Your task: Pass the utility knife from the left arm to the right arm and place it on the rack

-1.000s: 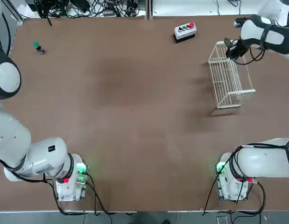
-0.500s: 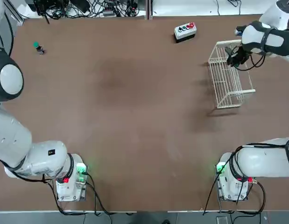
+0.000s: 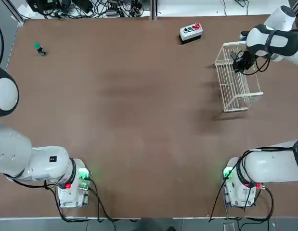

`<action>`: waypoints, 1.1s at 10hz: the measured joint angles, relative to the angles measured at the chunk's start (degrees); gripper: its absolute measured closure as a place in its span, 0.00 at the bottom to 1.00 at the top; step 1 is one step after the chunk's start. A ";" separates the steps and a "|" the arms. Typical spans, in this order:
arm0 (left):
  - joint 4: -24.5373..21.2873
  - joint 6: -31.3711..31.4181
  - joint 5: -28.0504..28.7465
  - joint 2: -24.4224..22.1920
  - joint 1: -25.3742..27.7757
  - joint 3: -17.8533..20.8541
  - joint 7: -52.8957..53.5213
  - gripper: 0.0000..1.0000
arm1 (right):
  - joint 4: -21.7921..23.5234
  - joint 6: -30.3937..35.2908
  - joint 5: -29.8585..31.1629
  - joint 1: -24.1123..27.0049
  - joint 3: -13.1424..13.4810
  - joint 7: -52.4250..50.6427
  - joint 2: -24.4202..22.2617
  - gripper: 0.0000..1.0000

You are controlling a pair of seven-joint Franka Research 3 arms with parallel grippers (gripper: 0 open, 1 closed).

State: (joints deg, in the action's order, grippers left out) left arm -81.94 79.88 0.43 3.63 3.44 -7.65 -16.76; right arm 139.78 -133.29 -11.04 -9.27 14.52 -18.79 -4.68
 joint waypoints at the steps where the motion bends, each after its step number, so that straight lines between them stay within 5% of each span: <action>1: 0.00 0.00 -0.75 -0.28 -0.27 0.04 1.74 0.00 | 0.00 -0.05 -0.01 -0.03 -0.02 -0.01 0.05 0.85; 6: -0.06 0.01 -2.19 -0.20 -0.07 1.54 2.49 0.00 | -0.07 -0.41 -0.08 -0.38 -0.06 -0.39 0.05 0.40; 9: -0.06 0.02 -2.19 -0.20 -0.06 1.54 3.21 0.00 | -0.40 -0.47 -0.12 -0.44 -0.05 -1.79 0.02 0.36; 11: -0.06 0.04 -2.18 -0.20 -0.06 1.57 3.21 0.00 | -1.07 -0.53 -0.16 -0.44 -0.04 -2.42 -0.77 0.19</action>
State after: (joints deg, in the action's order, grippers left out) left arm -81.99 79.92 -1.76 3.44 3.38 -6.08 -13.55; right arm 138.71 -133.82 -11.20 -9.71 14.48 -21.21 -5.45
